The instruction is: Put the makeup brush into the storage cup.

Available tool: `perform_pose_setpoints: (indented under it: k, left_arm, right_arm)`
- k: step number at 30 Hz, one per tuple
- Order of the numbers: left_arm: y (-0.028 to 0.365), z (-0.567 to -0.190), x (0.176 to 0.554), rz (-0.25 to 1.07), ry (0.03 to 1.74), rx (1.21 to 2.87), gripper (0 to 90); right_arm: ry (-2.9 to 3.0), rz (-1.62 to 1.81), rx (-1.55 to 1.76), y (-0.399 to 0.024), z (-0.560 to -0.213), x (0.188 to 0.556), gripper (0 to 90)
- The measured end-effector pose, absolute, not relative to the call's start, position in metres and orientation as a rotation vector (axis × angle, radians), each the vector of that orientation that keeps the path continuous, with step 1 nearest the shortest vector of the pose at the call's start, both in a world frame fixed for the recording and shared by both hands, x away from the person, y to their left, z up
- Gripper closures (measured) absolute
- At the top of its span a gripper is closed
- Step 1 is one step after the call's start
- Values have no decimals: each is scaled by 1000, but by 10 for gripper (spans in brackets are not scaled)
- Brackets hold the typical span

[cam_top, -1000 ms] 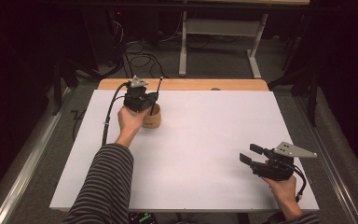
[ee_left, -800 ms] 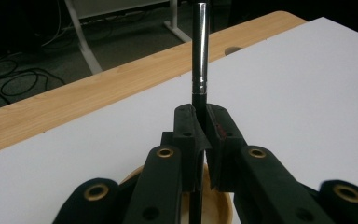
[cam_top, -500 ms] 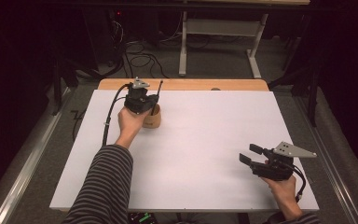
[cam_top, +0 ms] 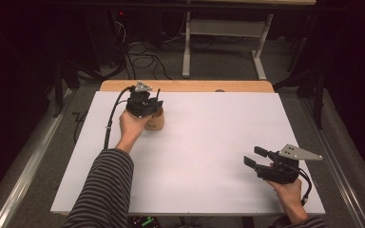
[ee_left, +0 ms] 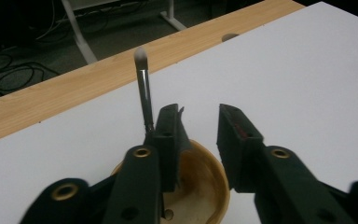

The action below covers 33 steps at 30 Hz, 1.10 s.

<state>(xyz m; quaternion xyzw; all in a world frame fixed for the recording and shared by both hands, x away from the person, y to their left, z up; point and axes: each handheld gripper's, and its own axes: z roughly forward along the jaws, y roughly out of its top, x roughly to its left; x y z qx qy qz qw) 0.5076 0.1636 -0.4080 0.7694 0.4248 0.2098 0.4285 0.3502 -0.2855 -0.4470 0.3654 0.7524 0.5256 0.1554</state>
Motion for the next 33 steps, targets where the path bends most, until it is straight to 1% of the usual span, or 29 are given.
perform_pose_setpoints:
  k: [1,3,4,5,6,7,8,12,22,33]
  left_arm:
    - [163,-407,506,531,1054,1922,641]
    - [162,-406,505,537,1050,1920,604]
    - [162,-405,505,539,1048,1918,604]
    - [162,-404,504,541,1045,1914,571]
    - [163,-403,503,541,1044,1913,571]
    - [163,-402,502,542,1041,1909,539]
    - [163,-401,501,545,1039,1910,539]
    - [164,-397,498,542,1023,1908,491]
    - [167,-389,489,530,987,1893,432]
    - [173,-380,476,537,961,1872,399]
  right_arm:
    - [2155,1505,1048,-286,-447,350,370]
    - [2156,1505,1047,-285,-447,350,370]
    - [2156,1505,1047,-285,-447,350,370]
    - [2156,1505,1047,-285,-447,350,370]
    - [2156,1505,1047,-285,-447,350,370]
    - [2156,1505,1047,-285,-447,350,370]
    - [2156,1505,1047,-285,-447,350,370]
    - [2156,1505,1047,-285,-447,350,370]
    - [2155,1503,1049,-285,-447,351,370]
    - [2156,1496,1048,-285,-447,351,369]
